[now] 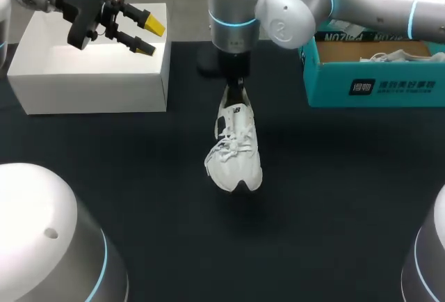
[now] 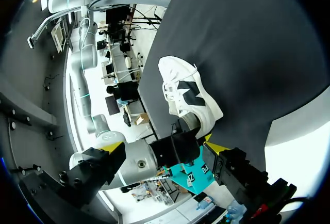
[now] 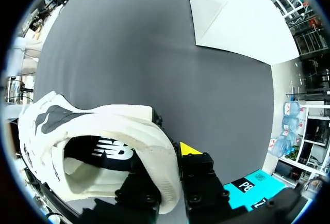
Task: Take the shoe out of the shoebox, open the shoe tongue, remove and reinsert the insole, then place the shoe into the shoebox
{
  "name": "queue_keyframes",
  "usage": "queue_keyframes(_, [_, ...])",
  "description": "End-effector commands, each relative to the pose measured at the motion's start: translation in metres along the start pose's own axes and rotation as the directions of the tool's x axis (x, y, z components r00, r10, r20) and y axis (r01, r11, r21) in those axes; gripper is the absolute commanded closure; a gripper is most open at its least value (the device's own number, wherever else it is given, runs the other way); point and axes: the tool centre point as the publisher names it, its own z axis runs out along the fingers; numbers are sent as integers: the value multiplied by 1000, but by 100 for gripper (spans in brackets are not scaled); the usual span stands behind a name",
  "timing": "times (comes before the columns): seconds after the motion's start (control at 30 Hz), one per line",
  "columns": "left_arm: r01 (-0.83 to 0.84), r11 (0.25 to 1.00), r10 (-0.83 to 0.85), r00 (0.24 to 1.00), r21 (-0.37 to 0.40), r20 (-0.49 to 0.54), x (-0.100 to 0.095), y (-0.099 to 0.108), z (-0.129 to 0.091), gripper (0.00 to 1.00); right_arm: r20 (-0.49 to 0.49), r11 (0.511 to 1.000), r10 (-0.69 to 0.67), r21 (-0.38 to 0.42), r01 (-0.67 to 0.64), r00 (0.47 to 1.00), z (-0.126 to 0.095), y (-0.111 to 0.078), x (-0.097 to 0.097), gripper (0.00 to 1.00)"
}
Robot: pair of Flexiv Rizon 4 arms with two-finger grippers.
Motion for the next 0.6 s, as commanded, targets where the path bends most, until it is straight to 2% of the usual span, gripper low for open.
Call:
queue_keyframes(0.03, [0,1000,0,1000,3,-4,0,0,0,0,57,999,-17,-28,19,998,-57,-19,10,100])
queue_keyframes(0.3, [0,1000,0,1000,3,-4,0,0,0,0,68,997,-67,45,64,995,-114,-36,7,100])
queue_keyframes(0.6, [0,1000,0,1000,3,-4,0,0,0,0,63,998,-64,32,62,996,-149,-47,-3,100])
